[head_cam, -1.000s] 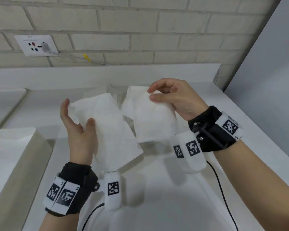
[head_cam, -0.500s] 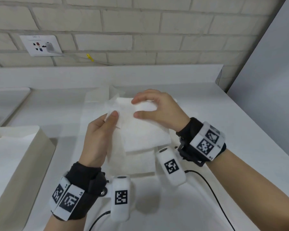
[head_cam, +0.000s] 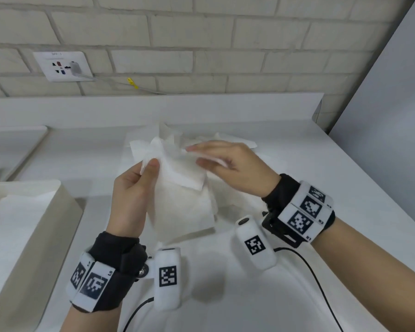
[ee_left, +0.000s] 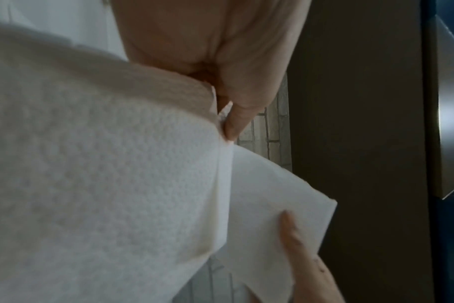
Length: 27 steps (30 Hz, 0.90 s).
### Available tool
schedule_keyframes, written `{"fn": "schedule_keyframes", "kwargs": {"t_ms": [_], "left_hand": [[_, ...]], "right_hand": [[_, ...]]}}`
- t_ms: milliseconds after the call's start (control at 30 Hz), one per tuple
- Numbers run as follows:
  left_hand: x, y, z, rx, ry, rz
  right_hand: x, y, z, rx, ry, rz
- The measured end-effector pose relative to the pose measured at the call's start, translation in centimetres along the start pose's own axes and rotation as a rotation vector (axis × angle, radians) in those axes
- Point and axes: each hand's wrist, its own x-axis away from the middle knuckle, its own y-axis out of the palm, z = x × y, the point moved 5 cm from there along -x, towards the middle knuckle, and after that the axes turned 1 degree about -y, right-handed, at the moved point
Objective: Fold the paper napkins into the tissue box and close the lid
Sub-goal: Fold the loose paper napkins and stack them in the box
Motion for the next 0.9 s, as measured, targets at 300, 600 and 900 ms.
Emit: {"fn": "schedule_keyframes", "kwargs": {"t_ms": [300, 600, 900], "left_hand": [[-0.3, -1.6, -1.2, -0.162, 0.006, -0.032], [-0.6, -2.1, 0.0, -0.265, 0.095, -0.047], [1.7, 1.8, 1.6, -0.127, 0.229, -0.238]], "right_hand": [[-1.3, -5.5, -0.6, -0.379, 0.137, 0.332], [-1.4, -5.0, -2.4, -0.326, 0.184, -0.061], [-2.9, -1.5, -2.4, -0.245, 0.192, 0.006]]}}
